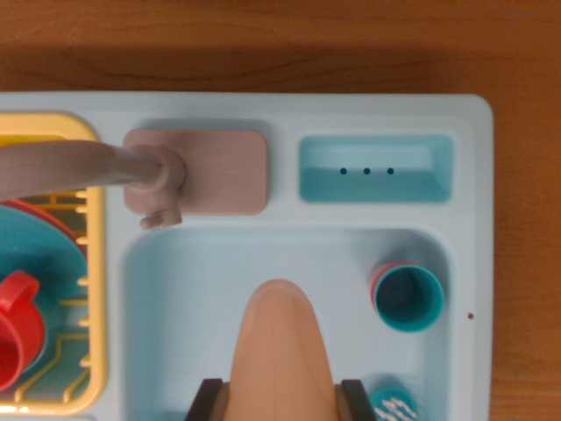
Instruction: Pick detergent from the sink
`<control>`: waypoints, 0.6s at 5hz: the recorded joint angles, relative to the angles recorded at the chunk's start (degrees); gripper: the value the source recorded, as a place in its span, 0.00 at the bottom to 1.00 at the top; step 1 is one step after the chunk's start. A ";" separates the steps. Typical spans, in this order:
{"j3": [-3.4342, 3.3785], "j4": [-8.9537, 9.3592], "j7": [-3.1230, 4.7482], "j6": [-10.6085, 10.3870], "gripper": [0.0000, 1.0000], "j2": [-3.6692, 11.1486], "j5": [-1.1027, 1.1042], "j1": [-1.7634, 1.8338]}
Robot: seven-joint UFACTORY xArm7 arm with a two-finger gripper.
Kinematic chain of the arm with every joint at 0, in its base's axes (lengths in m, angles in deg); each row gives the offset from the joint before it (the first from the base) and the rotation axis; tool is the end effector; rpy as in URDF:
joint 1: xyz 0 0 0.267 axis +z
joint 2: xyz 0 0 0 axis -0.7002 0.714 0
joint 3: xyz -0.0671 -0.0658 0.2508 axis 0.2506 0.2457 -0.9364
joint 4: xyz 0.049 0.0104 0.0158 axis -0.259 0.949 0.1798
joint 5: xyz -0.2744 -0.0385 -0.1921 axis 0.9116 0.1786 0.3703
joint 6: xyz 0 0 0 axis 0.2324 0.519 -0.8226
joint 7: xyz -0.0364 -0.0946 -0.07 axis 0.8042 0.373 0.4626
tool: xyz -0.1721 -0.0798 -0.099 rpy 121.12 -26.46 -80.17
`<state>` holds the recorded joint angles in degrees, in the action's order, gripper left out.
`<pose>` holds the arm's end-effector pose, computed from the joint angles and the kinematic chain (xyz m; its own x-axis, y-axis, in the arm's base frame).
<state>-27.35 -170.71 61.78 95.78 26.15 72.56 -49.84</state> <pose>0.4721 -0.0688 0.2300 0.9990 0.0127 -0.0427 0.0120 -0.9998 -0.0175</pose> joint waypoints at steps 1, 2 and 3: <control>0.00 0.00 0.00 0.00 1.00 0.00 0.00 0.00; 0.01 -1.37 -0.04 1.82 1.00 -0.46 0.05 0.01; 0.01 -1.37 -0.04 1.82 1.00 -0.46 0.05 0.01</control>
<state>-27.33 -172.08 61.74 97.60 25.69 72.61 -49.83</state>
